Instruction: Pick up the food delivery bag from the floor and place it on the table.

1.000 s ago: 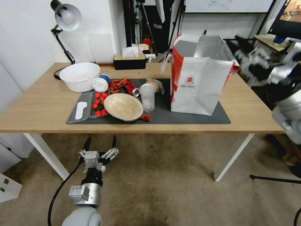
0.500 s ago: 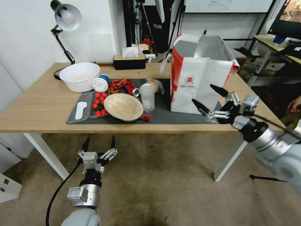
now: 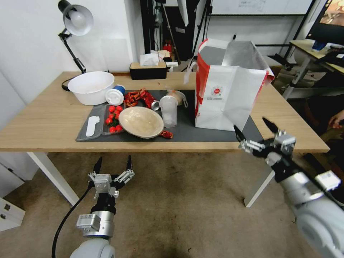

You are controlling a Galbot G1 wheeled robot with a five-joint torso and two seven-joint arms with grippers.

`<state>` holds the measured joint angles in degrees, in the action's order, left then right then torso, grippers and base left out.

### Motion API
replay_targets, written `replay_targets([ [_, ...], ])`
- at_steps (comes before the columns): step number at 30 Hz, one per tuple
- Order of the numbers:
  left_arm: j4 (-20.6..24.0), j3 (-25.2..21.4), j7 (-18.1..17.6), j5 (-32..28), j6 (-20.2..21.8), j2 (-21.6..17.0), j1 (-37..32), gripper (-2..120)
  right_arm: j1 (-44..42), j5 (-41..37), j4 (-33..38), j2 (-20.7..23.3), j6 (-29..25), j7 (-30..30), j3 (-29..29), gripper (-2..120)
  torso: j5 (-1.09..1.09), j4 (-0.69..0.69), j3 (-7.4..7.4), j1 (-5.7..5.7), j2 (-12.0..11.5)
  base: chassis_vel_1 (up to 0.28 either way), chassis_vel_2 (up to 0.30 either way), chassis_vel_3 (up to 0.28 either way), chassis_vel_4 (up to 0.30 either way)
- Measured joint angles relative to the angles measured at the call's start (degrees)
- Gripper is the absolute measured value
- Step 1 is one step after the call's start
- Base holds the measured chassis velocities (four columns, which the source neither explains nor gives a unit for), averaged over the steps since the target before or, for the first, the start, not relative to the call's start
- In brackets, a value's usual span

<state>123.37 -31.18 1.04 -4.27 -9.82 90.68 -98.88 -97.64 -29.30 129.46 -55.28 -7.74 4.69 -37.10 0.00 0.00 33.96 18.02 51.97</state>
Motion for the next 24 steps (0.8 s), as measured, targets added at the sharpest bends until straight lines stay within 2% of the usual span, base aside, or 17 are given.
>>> replay_targets([
  [4, -0.1, 0.09, 0.04, 0.0, -0.12, -0.07, -0.05, 100, -2.55, 2.53, -1.4, -3.18, -2.62, 1.36, 0.96, 100, 0.0, -0.01, 0.0, 0.0, 0.0, 0.0, 0.0, 0.0, 0.0],
  [12, -0.35, 0.3, 0.22, -0.01, -0.31, -0.21, -0.01, 100, -4.34, 7.8, -4.38, -6.8, -6.61, 2.54, 2.12, 100, 0.0, 0.01, 0.0, 0.0, 0.0, 0.0, 0.0, 0.0, 0.0],
  [24, -0.65, 0.42, 0.29, -0.24, -1.02, -0.23, -0.01, 100, -4.13, 11.38, -6.68, -9.12, -7.35, 3.85, 3.79, 100, 0.0, 0.0, 0.01, 0.0, -0.01, 0.0, 0.0, 0.0, 0.0],
])
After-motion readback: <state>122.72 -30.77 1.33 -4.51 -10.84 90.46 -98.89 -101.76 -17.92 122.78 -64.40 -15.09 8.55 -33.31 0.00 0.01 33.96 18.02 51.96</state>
